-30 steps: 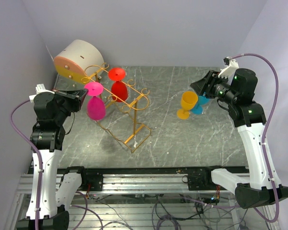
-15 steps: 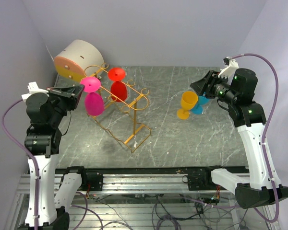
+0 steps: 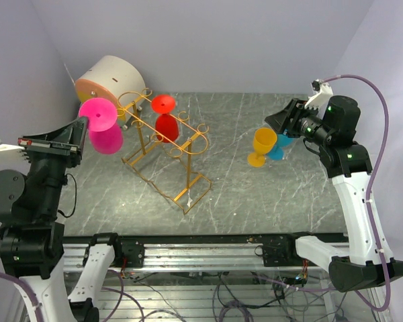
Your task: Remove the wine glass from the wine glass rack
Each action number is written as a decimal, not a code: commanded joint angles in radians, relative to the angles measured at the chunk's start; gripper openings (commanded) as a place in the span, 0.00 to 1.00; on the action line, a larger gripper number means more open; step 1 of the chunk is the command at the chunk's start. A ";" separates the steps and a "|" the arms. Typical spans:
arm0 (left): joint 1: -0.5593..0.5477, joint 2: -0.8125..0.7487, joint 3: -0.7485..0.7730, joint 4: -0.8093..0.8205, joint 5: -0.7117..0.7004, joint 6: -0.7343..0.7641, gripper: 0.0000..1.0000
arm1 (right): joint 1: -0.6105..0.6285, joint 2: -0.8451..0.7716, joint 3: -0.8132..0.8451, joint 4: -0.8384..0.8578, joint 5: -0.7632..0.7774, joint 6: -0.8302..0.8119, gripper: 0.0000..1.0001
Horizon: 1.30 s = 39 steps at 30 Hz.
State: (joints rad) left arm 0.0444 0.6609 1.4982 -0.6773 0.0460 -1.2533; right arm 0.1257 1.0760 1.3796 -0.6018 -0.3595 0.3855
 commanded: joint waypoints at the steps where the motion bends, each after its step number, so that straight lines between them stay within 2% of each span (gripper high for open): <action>1: 0.008 -0.032 -0.049 0.162 0.051 -0.032 0.07 | 0.003 -0.014 -0.008 0.060 -0.097 0.013 0.47; 4: 0.009 -0.038 -0.150 0.377 0.173 -0.116 0.07 | 0.003 -0.015 -0.014 0.157 -0.291 0.056 0.47; 6: 0.009 -0.026 -0.216 0.552 0.256 -0.187 0.07 | 0.003 -0.015 -0.032 0.309 -0.459 0.128 0.47; 8: 0.008 -0.005 -0.276 0.737 0.341 -0.264 0.07 | 0.004 -0.013 -0.066 0.512 -0.622 0.255 0.48; 11: 0.007 0.025 -0.332 0.956 0.423 -0.351 0.07 | 0.006 0.000 -0.133 0.931 -0.788 0.546 0.53; 14: 0.007 0.070 -0.347 1.142 0.479 -0.413 0.07 | 0.029 0.048 -0.117 1.195 -0.848 0.731 0.62; 20: 0.007 0.197 -0.333 1.587 0.542 -0.613 0.07 | 0.155 0.200 0.086 1.175 -0.846 0.661 0.69; 21: 0.007 0.223 -0.328 1.704 0.542 -0.674 0.07 | 0.165 0.231 0.108 1.215 -0.846 0.682 0.70; 24: 0.005 0.286 -0.312 1.882 0.528 -0.793 0.07 | 0.186 0.336 0.172 1.454 -0.847 0.850 0.70; 28: 0.005 0.323 -0.310 1.979 0.514 -0.868 0.07 | 0.242 0.509 0.338 1.726 -0.846 1.052 0.69; 32: 0.004 0.314 -0.322 1.953 0.520 -0.856 0.07 | 0.277 0.636 0.495 1.834 -0.826 1.164 0.66; 34: 0.002 0.309 -0.331 1.954 0.514 -0.856 0.07 | 0.298 0.671 0.555 1.804 -0.821 1.154 0.66; 39: 0.000 0.307 -0.329 1.951 0.520 -0.854 0.07 | 0.356 0.683 0.609 1.608 -0.821 0.974 0.65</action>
State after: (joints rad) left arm 0.0444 0.9791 1.1637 1.2091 0.5545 -2.0842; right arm 0.4400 1.7798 1.9293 1.0710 -1.1896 1.4548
